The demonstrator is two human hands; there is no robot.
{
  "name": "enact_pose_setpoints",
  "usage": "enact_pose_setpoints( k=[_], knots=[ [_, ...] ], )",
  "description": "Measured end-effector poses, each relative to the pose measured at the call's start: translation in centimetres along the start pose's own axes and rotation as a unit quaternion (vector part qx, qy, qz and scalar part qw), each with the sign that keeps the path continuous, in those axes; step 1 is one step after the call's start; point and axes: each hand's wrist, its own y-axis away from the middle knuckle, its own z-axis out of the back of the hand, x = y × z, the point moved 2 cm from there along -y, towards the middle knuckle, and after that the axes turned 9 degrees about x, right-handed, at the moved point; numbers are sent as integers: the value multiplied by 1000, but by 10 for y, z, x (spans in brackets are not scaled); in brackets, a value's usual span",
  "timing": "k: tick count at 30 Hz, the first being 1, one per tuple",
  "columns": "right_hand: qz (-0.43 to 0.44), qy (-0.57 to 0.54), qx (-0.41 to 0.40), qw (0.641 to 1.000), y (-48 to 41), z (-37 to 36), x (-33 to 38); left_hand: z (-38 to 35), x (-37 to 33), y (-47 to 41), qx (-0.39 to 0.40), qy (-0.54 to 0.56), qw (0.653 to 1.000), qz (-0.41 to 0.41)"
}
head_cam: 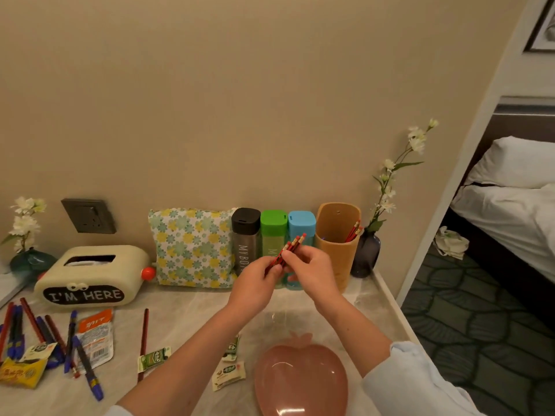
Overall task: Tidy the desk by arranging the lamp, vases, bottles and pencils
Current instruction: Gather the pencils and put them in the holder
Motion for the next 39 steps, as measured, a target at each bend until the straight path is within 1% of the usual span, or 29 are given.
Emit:
enact_pose_setpoints(
  k=[3,7,9,13,15,18,20,23,27,32,36,39],
  knots=[
    [50,26,-4,998,-6,20,30,7,-30,-13,-1,39,998,-49],
    [107,114,-22,987,-16,54,76,17,-80,-33,-3,58,991,-118],
    [126,157,-40,979,-22,69,97,22,-103,-45,-14,39,987,-154],
    [155,225,-80,959,-32,97,126,25,-135,-72,-24,-8,984,-179],
    [162,244,-86,952,-37,106,131,23,-143,-85,-30,-33,982,-181],
    [167,266,-98,944,-43,113,122,18,-145,-96,-69,-86,978,-178],
    [152,280,-113,941,-48,116,106,11,-141,-101,-100,-137,968,-183],
    [119,302,-128,937,-53,119,76,-3,-129,-105,-135,-226,941,-210],
    [87,308,-125,939,-54,118,41,-19,-106,-110,-136,-337,913,-186],
    [26,319,-124,939,-53,112,10,-24,-89,-105,-117,-367,905,-180],
    [-14,318,-85,944,-48,106,-3,-24,-80,-91,-113,-396,896,-169],
    [-26,307,-72,949,-39,103,-5,-21,-74,-79,-129,-385,900,-161]
  ],
)
